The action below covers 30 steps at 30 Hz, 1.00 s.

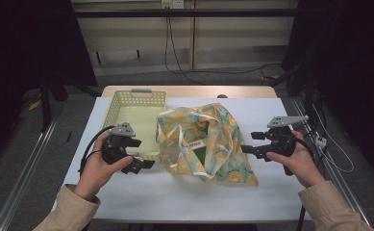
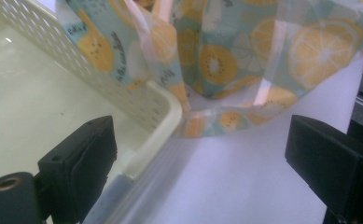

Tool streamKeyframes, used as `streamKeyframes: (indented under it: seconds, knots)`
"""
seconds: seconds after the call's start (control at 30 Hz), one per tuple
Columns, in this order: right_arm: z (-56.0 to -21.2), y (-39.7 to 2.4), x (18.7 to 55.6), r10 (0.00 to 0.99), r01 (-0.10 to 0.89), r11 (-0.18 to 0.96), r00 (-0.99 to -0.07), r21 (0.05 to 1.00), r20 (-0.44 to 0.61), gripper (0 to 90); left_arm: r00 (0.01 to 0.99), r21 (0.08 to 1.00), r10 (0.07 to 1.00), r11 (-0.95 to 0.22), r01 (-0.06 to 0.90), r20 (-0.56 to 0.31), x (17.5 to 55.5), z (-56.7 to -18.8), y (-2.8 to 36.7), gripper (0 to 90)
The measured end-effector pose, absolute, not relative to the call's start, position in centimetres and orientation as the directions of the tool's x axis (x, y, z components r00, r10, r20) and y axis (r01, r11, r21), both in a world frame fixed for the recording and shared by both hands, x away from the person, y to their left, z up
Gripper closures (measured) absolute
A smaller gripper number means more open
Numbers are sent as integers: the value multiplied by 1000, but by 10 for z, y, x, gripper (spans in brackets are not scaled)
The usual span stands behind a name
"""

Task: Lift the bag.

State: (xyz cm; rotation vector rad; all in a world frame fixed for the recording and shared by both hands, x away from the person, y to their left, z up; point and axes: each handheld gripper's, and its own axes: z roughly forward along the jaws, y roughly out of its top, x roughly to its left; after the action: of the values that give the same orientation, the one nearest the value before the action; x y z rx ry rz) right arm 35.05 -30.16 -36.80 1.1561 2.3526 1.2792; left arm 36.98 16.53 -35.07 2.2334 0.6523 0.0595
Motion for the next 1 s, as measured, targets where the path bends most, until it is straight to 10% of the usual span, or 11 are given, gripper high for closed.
streamKeyframes:
  seconds: [1.0]
  knots:
    - [-415, -321, 308, 742, 518, 315, -657, 795, 135, 255, 838, 698, 517, -535, 476, -175, 336, -412, 197, 88]
